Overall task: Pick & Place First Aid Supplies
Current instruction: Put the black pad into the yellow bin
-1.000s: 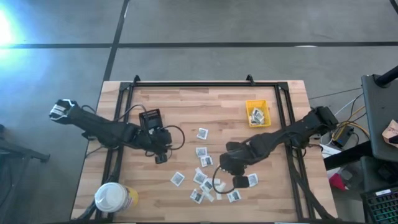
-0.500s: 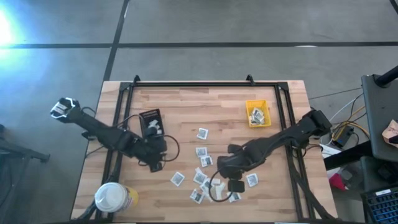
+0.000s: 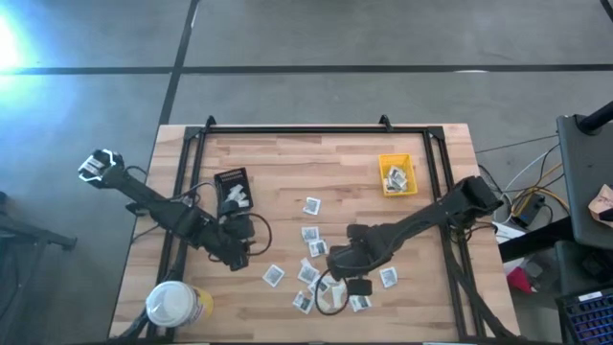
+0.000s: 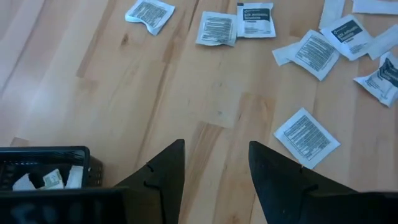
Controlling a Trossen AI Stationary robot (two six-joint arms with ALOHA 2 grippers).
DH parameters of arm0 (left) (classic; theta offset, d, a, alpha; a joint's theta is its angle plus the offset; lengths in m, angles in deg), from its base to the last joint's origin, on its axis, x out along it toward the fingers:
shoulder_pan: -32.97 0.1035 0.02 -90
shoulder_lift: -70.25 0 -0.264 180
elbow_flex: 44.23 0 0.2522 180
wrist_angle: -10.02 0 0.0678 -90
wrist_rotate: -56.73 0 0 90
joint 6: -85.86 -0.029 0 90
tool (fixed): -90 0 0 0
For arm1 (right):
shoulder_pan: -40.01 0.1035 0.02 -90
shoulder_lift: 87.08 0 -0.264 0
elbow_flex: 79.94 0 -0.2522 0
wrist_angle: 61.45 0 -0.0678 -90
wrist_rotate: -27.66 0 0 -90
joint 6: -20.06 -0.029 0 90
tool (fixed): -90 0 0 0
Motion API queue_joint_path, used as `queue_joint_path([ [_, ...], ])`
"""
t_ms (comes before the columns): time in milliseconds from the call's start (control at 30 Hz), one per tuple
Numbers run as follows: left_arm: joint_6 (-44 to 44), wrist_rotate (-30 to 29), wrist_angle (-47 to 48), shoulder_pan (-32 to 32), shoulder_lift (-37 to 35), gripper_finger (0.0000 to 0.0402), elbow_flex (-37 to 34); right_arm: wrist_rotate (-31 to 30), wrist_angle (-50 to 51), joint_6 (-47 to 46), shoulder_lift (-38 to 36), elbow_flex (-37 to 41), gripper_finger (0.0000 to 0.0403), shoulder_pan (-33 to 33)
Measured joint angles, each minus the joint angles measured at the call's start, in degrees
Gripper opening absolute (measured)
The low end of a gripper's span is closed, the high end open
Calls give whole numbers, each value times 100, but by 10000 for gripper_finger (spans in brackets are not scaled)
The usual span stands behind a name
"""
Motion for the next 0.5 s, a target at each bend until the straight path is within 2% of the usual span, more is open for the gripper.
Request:
queue_joint_path([
  [500, -138, -31, 12, 0, -2, 170, -4, 6, -364, -4, 921, -20, 56, 33],
])
